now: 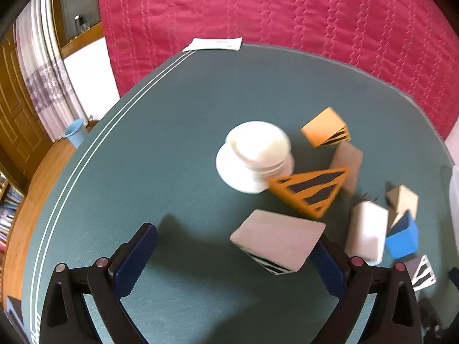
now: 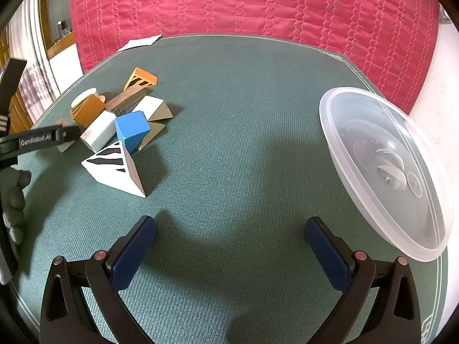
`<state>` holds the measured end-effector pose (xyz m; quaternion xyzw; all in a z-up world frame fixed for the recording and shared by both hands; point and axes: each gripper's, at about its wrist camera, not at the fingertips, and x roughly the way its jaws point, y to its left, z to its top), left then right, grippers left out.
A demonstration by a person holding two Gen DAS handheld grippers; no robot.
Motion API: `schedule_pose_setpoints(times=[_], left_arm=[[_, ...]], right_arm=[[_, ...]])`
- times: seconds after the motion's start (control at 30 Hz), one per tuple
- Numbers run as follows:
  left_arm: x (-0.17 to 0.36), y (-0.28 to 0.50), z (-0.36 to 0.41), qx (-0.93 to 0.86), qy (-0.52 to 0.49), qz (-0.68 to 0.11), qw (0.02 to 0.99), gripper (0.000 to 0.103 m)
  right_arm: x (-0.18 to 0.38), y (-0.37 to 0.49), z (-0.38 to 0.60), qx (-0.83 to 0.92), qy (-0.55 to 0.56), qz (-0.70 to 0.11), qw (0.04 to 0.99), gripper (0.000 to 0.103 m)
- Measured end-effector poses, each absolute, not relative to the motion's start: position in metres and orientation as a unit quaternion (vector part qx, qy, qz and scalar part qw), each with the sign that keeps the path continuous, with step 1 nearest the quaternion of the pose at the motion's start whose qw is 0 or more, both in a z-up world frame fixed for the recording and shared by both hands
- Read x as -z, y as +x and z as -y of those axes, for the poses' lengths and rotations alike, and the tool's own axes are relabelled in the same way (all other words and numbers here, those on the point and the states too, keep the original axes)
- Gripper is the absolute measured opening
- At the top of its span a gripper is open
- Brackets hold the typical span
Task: Organize rigid objects
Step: 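Grasp the white-and-black striped prism with the left gripper, then grasp the white striped triangular prism with the right gripper while the left holds its prism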
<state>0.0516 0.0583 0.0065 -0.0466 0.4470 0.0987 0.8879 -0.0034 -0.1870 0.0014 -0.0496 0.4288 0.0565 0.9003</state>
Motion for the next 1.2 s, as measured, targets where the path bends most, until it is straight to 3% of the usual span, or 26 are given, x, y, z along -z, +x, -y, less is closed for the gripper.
schedule_pose_setpoints(times=[0.37, 0.67, 1.0, 1.2], left_arm=[[-0.005, 0.027, -0.084, -0.101, -0.056, -0.443, 0.889, 0.102], [-0.008, 0.031, -0.077, -0.086, -0.045, -0.435, 0.895, 0.087], [-0.013, 0.029, -0.067, -0.05, -0.036, -0.422, 0.905, 0.033], [-0.013, 0.025, -0.068, -0.04, -0.038, -0.418, 0.907, 0.032]], right_arm=[[-0.001, -0.003, 0.187, -0.057, -0.049, -0.429, 0.9, 0.103], [-0.001, -0.004, 0.187, -0.057, -0.049, -0.429, 0.9, 0.103], [-0.004, -0.012, 0.177, -0.102, -0.044, -0.423, 0.899, 0.103], [-0.008, -0.02, 0.159, -0.149, -0.035, -0.415, 0.897, 0.103]])
